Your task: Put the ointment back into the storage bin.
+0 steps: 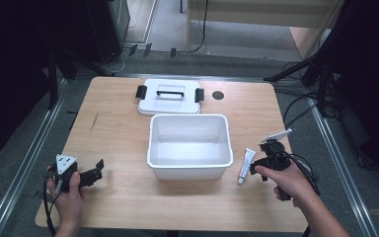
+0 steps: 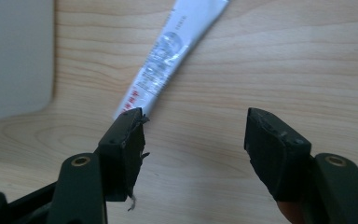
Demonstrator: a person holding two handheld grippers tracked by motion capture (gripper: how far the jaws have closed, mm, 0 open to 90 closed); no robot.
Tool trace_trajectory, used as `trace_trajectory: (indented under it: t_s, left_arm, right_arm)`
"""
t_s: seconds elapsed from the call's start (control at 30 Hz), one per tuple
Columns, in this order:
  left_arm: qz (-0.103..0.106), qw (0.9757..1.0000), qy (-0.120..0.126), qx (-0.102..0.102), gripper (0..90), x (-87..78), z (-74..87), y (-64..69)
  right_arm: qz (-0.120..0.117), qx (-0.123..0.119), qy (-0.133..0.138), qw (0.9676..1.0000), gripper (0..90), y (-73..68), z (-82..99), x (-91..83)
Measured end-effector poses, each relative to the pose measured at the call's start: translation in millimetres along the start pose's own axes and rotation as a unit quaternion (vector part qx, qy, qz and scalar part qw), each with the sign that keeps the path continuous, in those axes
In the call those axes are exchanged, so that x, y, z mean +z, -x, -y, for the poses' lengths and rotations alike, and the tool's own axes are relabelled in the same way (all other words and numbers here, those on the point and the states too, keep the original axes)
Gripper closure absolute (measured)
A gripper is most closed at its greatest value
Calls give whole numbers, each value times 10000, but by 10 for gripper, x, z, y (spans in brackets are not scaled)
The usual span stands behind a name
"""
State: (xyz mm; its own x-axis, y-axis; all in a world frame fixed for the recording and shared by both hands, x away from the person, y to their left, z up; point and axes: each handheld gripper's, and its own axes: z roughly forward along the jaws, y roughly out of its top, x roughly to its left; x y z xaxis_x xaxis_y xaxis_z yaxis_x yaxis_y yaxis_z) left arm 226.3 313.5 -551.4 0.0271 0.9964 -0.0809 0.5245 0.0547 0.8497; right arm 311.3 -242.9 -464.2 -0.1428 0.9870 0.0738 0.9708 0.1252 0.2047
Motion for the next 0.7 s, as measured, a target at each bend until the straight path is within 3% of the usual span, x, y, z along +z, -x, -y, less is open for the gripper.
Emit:
trace_trajectory:
  t_s: [0.3, 0.5, 0.7]
  left_arm:
    - [45, 10000, -51, 11, 5, 6, -4, -7]
    - [54, 10000, -81, 15, 5, 13, -7, -3]
    - [72, 9999, -82, -18, 5, 14, -7, -11]
  right_arm:
    - [-30, 95, -394, 9992, 386, -128, -165, 136]
    - [-237, 436, -605, 9969, 426, -137, -243, 224]
    - [-205, 568, -810, 9949, 468, -178, -292, 305]
